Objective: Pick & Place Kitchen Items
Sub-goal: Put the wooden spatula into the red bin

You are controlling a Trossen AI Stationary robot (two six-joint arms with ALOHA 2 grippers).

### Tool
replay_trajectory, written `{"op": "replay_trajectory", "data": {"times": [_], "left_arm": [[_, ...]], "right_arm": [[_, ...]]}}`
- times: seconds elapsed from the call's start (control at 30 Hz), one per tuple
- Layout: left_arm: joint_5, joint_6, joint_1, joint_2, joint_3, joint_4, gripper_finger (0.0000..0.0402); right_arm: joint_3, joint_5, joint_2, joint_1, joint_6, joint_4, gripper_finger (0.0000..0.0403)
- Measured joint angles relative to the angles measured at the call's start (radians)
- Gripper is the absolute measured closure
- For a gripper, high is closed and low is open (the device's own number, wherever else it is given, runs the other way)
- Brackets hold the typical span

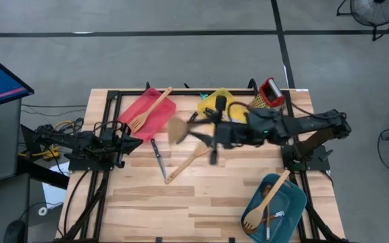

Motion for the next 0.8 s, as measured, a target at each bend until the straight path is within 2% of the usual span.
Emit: {"op": "replay_trajectory", "data": {"times": [0.23,0.4,0.53,0.67,0.8], "left_arm": [[0.003,-0.007,0.000,0.013,0.000,0.018,0.0394],[0.003,-0.007,0.000,0.018,0.000,0.020,0.0394],[0.002,-0.007,0.000,0.019,0.000,0.023,0.0394],[0.002,-0.007,0.000,0.019,0.000,0.024,0.0394],[-0.002,-0.007,0.000,0.019,0.000,0.026,0.0394]], "right_arm": [[-0.003,0.391,0.093,-0.072,-0.091,0.051,0.0304],[-0.003,0.563,0.181,-0.124,-0.161,0.155,0.0304],[-0.003,0.694,0.242,-0.141,-0.277,0.299,0.0304],[-0.003,0.755,0.275,-0.145,-0.346,0.388,0.0304],[-0.003,0.745,0.280,-0.150,-0.349,0.422,0.0304]]}}
